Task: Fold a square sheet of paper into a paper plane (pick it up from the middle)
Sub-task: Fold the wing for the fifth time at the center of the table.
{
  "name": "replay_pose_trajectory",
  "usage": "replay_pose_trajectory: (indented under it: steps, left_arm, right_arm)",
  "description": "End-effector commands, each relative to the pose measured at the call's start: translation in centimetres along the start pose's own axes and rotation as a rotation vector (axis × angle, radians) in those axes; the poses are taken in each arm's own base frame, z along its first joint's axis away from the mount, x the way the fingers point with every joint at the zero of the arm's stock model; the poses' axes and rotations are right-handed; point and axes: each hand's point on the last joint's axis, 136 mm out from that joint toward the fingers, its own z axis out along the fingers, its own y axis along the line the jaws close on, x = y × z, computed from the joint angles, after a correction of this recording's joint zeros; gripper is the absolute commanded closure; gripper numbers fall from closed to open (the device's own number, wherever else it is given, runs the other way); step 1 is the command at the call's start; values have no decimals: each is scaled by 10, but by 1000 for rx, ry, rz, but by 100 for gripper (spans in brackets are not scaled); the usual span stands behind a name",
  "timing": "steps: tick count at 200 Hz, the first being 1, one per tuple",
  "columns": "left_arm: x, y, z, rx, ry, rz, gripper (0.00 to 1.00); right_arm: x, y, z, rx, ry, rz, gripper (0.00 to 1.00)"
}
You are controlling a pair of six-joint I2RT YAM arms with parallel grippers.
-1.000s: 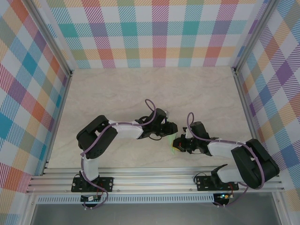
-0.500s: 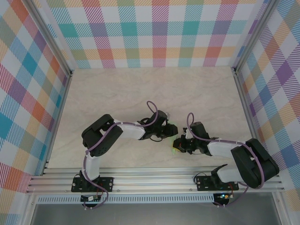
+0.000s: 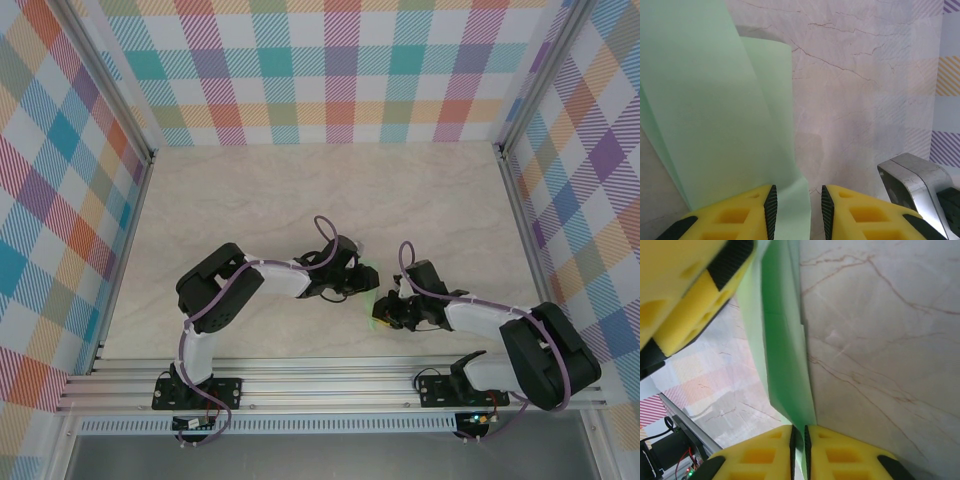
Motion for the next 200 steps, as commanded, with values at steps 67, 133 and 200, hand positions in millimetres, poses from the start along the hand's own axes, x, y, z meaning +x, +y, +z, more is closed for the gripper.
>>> replay_pose_trajectory:
  steps: [67,133,200]
  left_arm:
    - [14,26,14,-94,66,1,68]
    - [16,27,13,-100,73,-5,70]
    - [15,22,13,-87,80,5,70]
  right_arm:
    - [18,-42,2,230,105,35,91]
    - [-1,25,-32,3,-55,-106,86]
    - [-12,59,-7,-179,24,-79,90]
